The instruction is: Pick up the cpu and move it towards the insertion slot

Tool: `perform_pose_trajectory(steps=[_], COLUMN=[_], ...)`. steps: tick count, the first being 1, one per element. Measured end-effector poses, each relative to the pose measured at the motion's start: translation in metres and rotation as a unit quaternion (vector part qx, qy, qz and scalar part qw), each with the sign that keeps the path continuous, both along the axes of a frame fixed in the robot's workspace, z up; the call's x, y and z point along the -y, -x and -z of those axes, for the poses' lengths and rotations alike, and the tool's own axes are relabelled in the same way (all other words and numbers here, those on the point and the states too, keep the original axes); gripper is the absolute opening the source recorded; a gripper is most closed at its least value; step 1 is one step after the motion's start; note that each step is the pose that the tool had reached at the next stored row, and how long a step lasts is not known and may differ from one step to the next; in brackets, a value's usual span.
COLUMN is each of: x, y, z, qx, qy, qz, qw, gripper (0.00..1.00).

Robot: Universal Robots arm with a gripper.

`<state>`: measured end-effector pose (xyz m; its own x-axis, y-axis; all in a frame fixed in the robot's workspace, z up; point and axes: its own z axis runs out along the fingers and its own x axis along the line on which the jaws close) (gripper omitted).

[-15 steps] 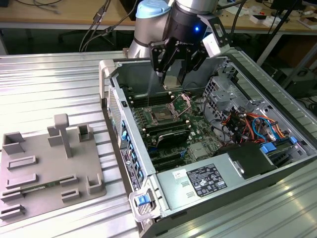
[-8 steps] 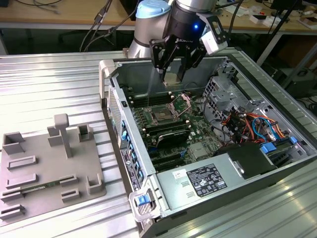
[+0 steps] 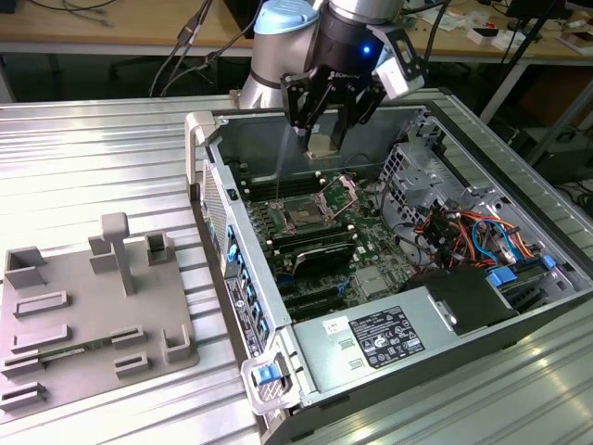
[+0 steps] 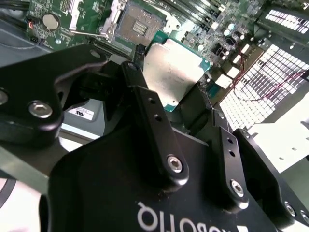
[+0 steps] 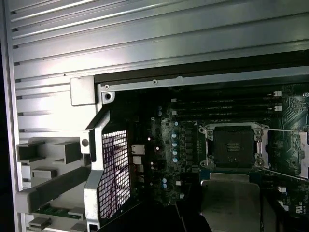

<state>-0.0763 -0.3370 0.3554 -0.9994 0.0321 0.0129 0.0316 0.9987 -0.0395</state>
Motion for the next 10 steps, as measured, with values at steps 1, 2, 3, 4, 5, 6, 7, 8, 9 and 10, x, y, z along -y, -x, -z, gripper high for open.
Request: perform_pose_trajectory(steps=[1, 2, 3, 4, 5, 6, 7, 8, 9, 10], x=[-0.0017, -0.0031, -0.0044, -0.0056, -0.0085, -0.0105, -0.0121, -0.0131, -0.0138, -0.0138], y=[0.0, 0.0, -0.0001, -0.0002, -0.0006, -0.0011, -0.0013, -0.0014, -0.0014, -0.0014], z=[0.0, 0.0, 0.0, 0.0, 0.0, 0.0, 0.0001, 0.0002, 0.0002, 0.0002], qx=[-0.0003, -0.0006, -0.0008, -0.0008, -0.0011, -0.0016, -0.002, -0.0022, -0.0024, -0.0024], qy=[-0.0002, -0.0003, -0.0004, -0.0004, -0.0004, -0.0004, -0.0004, -0.0004, -0.0004, -0.0004], qz=[0.0, 0.0, 0.0, 0.0, 0.0, 0.0, 0.0, 0.0, 0.0, 0.0], qw=[1.0, 1.0, 1.0, 1.0, 1.0, 1.0, 1.0, 1.0, 1.0, 1.0], gripper=[0.55, 0.55, 0.55, 0.55, 0.55, 0.55, 0.55, 0.55, 0.55, 0.55])
